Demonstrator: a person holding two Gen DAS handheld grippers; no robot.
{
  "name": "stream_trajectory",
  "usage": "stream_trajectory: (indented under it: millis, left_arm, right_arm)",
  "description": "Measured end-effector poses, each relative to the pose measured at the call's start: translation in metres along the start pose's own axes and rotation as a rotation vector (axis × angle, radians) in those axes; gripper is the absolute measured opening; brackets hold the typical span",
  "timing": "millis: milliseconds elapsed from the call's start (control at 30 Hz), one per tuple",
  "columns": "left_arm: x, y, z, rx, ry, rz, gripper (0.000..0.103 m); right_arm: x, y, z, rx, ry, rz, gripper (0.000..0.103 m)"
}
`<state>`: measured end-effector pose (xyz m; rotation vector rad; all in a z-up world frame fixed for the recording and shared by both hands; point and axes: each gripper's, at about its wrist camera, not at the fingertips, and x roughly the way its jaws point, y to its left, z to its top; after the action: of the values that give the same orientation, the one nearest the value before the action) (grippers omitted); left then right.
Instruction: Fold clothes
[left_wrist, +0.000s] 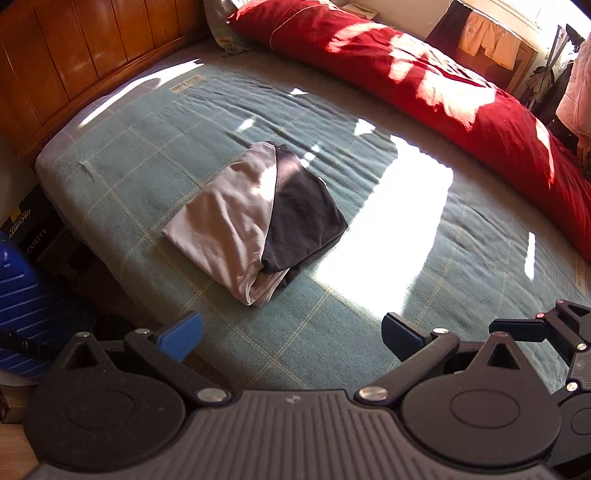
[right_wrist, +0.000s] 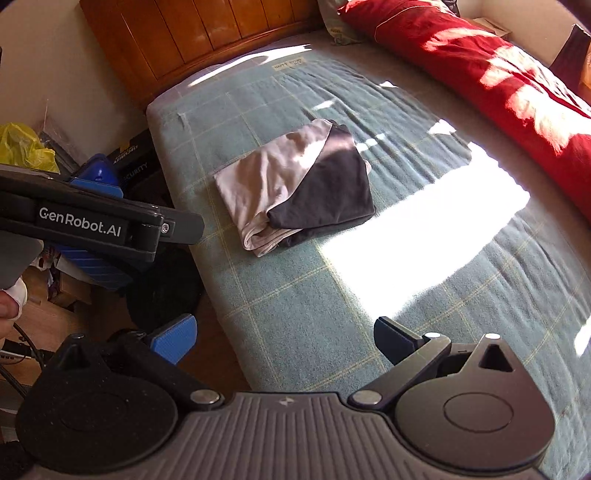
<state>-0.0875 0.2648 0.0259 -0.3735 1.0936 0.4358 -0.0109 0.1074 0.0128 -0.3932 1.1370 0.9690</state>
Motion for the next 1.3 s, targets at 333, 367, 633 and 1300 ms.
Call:
stream_trajectory:
  millis: [333,367,633,1300]
  left_arm:
    - [0.014,0.038,0.012,-0.007,0.025,-0.016,0.103]
    - [0.016,0.041,0.013,-0.006,0.027,-0.018,0.103]
    - [0.022,0.047,0.015,0.003,0.043,-0.033,0.103]
    - [-0.007,0.012,-0.01,-0.076,-0.014,0.017,0.103]
  right_arm:
    - [0.024,0.021,0.033,-0.003,0.007,-0.037,0.103]
    - [0.026,0.022,0.036,0.0,0.006,-0.044,0.103]
    - [0.029,0.027,0.046,0.012,-0.009,-0.083,0.103]
    - [-0.003,0.009,0.022,-0.069,-0.077,-0.043,0.103]
